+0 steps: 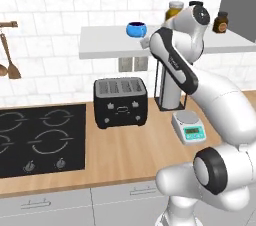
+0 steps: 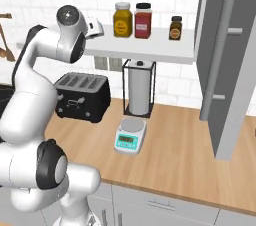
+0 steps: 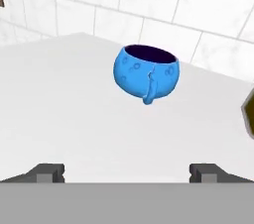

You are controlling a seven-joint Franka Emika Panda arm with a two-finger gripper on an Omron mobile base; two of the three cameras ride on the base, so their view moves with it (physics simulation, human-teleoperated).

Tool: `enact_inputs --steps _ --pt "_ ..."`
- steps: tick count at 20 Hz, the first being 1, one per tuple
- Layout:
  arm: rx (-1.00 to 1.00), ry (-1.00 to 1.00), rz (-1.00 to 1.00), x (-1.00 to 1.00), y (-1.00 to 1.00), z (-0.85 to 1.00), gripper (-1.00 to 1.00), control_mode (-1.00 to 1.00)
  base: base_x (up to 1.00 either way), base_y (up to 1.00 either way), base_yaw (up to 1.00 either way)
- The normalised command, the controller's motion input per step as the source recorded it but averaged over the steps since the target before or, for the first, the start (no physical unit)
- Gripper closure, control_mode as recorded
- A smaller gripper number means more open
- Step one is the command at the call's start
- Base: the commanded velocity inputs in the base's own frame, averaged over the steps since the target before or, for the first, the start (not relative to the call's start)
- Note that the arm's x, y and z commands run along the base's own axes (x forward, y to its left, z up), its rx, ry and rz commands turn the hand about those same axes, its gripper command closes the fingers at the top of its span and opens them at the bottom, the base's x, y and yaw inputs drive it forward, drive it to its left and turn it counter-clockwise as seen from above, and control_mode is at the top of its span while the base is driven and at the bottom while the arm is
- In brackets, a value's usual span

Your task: Gather all objects into one cabinet and sort the glasses and bowls to opposite sides.

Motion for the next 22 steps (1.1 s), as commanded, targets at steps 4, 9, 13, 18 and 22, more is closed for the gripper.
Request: enact_inputs --steps 4,9,13,18,22 --pt "0.02 0.16 -0.09 0.72 0.08 0.03 -1.0 -1.0 0.0 0.0 0.0" --pt "0.06 0.09 -0.03 0.53 0.16 0.0 -1.0 -1.0 0.0 0.0 0.0" --pt "0.05 0.0 0.0 0.21 0.24 0.01 -1.0 -1.0 0.0 0.0 0.0" --pt "0.02 -0.01 0.0 0.01 0.13 0.0 -1.0 -1.0 0.0 0.0 0.0" --pt "0.0 0.0 0.0 0.12 0.08 0.0 -1.0 -1.0 0.0 0.0 0.0"
